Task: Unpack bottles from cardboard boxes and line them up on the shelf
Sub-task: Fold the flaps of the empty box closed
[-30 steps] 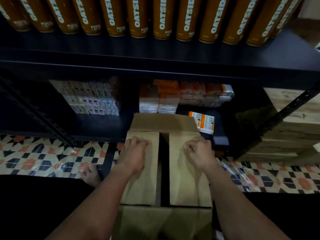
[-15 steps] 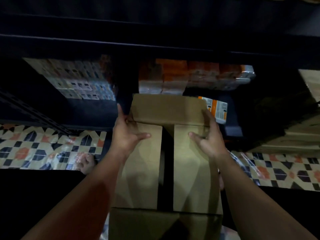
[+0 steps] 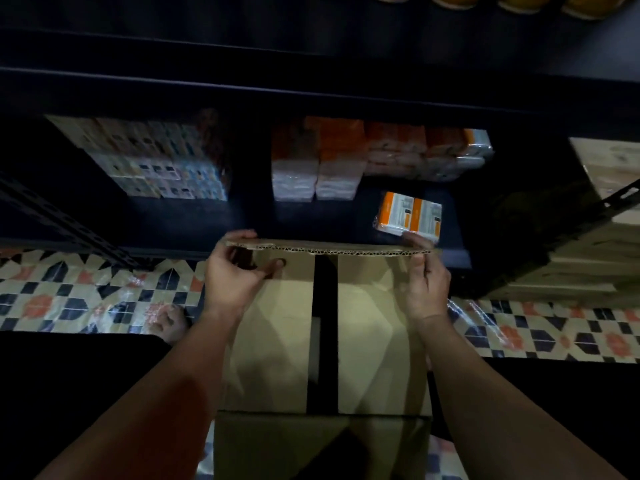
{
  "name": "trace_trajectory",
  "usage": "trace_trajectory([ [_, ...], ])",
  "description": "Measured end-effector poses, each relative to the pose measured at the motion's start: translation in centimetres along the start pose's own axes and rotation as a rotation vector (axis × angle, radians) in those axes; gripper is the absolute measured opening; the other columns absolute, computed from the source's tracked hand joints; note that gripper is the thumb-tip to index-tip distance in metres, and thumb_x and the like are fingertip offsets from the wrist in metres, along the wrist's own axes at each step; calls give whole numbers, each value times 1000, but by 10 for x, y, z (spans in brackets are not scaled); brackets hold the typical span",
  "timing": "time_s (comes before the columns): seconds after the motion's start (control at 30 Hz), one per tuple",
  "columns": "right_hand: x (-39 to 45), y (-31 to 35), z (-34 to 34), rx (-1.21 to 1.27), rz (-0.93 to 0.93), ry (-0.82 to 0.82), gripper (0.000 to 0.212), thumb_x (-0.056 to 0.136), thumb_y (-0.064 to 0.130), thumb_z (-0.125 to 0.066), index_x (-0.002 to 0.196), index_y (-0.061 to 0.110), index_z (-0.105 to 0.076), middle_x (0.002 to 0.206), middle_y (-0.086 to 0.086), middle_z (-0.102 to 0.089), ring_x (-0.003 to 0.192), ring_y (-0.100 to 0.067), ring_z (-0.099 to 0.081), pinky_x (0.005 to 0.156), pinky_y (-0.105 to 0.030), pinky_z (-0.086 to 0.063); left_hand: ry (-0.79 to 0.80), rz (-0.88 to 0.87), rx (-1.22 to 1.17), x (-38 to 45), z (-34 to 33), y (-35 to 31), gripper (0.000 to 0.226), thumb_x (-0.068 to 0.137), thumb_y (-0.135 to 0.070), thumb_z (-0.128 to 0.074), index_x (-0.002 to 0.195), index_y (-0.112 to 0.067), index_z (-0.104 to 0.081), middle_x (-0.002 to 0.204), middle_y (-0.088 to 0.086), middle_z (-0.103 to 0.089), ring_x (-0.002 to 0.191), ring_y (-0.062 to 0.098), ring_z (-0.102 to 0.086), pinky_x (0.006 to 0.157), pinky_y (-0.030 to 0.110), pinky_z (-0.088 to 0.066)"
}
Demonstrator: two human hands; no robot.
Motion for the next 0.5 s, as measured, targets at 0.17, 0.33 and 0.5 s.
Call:
trace_trajectory([
  [0.17,-29,-18,11,-28,-78,92,76,84,86,-41,143,40,-51,132,3,-63,123,-20,-58,106,-54,-46,131,-44,150,-30,30,-3,75,70,-19,-93,137,-30,-61,141,-7,-61,126,-1,-58,104,14,-46],
  [0.33,-41,-10,21,-100,-147,172,58,84,65,-57,139,47,-51,143,8,-52,131,-17,-48,111,-52,-41,115,-107,325,-50,56,0,72,76,-18,-90,141,-23,-61,148,-6,-56,135,9,-54,114,34,-45],
  [0.5,-47,-15,22,-329,-139,341,54,89,31,-74,139,42,-55,153,4,-43,143,-23,-38,119,-49,-33,433,-180,696,-63,57,-2,63,87,-30,-81,145,-20,-57,158,-9,-40,151,8,-27,126,38,-25],
])
Point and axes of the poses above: each hand's wrist, its own x-axis towards the middle knuckle, its own z-axis out of the back of the hand, y = z × x, the point moved 4 cm from there along x, towards the middle knuckle
